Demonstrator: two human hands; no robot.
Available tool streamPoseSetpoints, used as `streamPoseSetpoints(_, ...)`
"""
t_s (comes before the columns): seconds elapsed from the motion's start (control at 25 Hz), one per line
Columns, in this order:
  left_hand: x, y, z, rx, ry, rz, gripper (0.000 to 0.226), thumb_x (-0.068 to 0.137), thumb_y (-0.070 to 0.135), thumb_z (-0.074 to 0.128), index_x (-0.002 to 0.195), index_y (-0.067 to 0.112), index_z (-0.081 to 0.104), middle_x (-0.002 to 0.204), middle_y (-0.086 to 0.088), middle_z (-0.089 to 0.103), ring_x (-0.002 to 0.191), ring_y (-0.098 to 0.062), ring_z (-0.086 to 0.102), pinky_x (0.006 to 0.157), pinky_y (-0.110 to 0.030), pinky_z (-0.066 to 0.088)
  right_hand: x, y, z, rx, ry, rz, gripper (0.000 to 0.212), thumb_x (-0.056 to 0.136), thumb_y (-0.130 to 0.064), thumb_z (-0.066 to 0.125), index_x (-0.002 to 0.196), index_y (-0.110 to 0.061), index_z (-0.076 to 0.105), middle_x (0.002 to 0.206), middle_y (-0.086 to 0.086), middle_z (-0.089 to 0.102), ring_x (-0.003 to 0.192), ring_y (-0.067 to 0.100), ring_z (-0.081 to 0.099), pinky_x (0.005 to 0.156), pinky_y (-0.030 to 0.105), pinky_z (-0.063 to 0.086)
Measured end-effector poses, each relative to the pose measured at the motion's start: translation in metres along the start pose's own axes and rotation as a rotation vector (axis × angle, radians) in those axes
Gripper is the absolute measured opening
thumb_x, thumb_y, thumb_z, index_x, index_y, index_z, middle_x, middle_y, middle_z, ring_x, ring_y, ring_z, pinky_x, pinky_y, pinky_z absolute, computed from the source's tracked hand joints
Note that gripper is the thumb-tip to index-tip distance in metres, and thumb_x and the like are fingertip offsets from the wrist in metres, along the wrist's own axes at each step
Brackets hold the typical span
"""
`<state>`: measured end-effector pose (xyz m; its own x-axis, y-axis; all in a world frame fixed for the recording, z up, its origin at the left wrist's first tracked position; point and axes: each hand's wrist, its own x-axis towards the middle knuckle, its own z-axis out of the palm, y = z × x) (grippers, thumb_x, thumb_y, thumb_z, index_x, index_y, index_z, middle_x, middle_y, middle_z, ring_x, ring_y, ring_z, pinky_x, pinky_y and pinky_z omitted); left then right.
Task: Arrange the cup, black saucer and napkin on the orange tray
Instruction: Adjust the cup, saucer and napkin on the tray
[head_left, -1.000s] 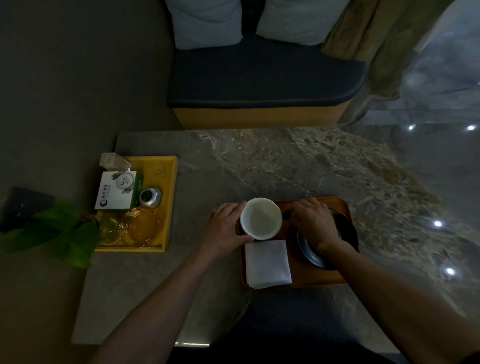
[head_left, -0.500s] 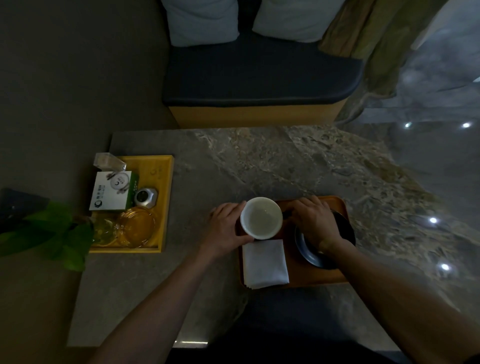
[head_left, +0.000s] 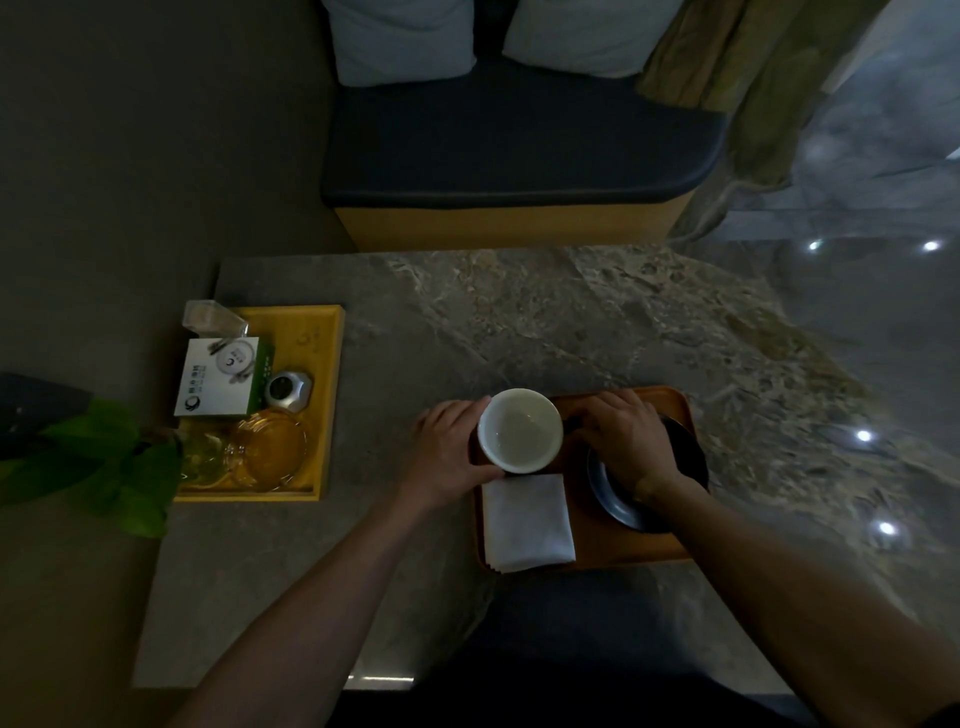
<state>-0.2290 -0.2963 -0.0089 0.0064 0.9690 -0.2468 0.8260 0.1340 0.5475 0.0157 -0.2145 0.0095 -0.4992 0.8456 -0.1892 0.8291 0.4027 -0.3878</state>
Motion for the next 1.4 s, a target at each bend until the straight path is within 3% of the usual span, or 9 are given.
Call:
streamPoseSetpoints(0.36, -0.001, -0.002, 0.003, 0.013, 0.013, 0.001, 0.097, 0.066, 0.052, 0.079, 0.147, 0.028, 0.030, 0.142, 0.000, 0.046, 0.132, -0.020, 0.035, 0.109, -0.043, 0.028, 0.000, 0.002, 0.005, 0.005, 0.008, 0.016, 0.025, 0.087, -0.030, 0.062, 0.112, -0.031, 0.061, 0.117, -0.002, 0.064, 0.111, 0.021, 0.051, 0.084, 0.038, 0.042)
streamPoseSetpoints(0.56, -0.011, 0.002, 0.006, -0.072, 0.025, -0.101, 0.101, 0.068, 0.049, 0.080, 0.149, 0.030, 0.023, 0.150, -0.002, 0.032, 0.135, -0.021, 0.030, 0.109, -0.045, 0.030, -0.015, 0.002, 0.004, 0.055, 0.028, 0.080, 0.041, 0.086, -0.041, 0.064, 0.124, -0.032, 0.054, 0.125, -0.001, 0.061, 0.119, 0.024, 0.050, 0.092, 0.043, 0.044)
streamPoseSetpoints(0.72, -0.041, 0.010, 0.013, -0.030, 0.246, 0.092, 0.074, 0.076, 0.054, 0.071, 0.137, 0.025, 0.041, 0.136, -0.001, 0.043, 0.120, -0.016, 0.045, 0.093, -0.035, 0.046, -0.054, 0.020, 0.005, 0.040, 0.061, 0.166, 0.050, 0.084, -0.043, 0.066, 0.129, -0.027, 0.052, 0.130, 0.003, 0.057, 0.123, 0.026, 0.047, 0.095, 0.046, 0.044)
streamPoseSetpoints(0.92, -0.064, 0.034, 0.047, -0.036, 0.271, 0.219, 0.049, 0.085, 0.053, 0.060, 0.121, 0.021, 0.058, 0.118, -0.001, 0.061, 0.110, -0.014, 0.054, 0.089, -0.034, 0.050, -0.109, 0.051, 0.006, -0.003, 0.061, 0.208, 0.055, 0.080, -0.045, 0.070, 0.129, -0.023, 0.057, 0.132, 0.004, 0.058, 0.126, 0.027, 0.047, 0.098, 0.048, 0.043)
streamPoseSetpoints(1.12, -0.068, 0.064, 0.081, -0.013, 0.127, 0.215, 0.047, 0.078, 0.050, 0.068, 0.113, 0.019, 0.064, 0.113, 0.000, 0.066, 0.106, -0.019, 0.061, 0.087, -0.034, 0.049, -0.133, 0.087, 0.000, -0.032, -0.056, 0.215, 0.079, 0.080, -0.060, 0.060, 0.147, -0.031, 0.030, 0.155, -0.001, 0.032, 0.144, 0.023, 0.022, 0.110, 0.045, 0.028)
streamPoseSetpoints(1.28, -0.053, 0.093, 0.096, 0.028, 0.051, 0.097, 0.066, 0.073, 0.047, 0.077, 0.130, 0.020, 0.056, 0.130, -0.002, 0.058, 0.122, -0.020, 0.051, 0.098, -0.034, 0.040, -0.129, 0.118, -0.011, -0.081, -0.168, 0.162, 0.101, 0.072, -0.076, 0.050, 0.152, -0.031, 0.007, 0.161, -0.003, 0.013, 0.147, 0.022, 0.006, 0.114, 0.045, 0.019)
streamPoseSetpoints(1.4, -0.042, 0.110, 0.104, 0.032, 0.044, 0.013, 0.081, 0.074, 0.048, 0.077, 0.142, 0.020, 0.042, 0.141, -0.002, 0.047, 0.131, -0.019, 0.041, 0.105, -0.037, 0.039, -0.119, 0.135, -0.017, -0.118, -0.228, 0.124, 0.108, 0.071, -0.076, 0.053, 0.151, -0.030, -0.004, 0.162, -0.007, 0.002, 0.148, 0.020, -0.002, 0.116, 0.045, 0.015)
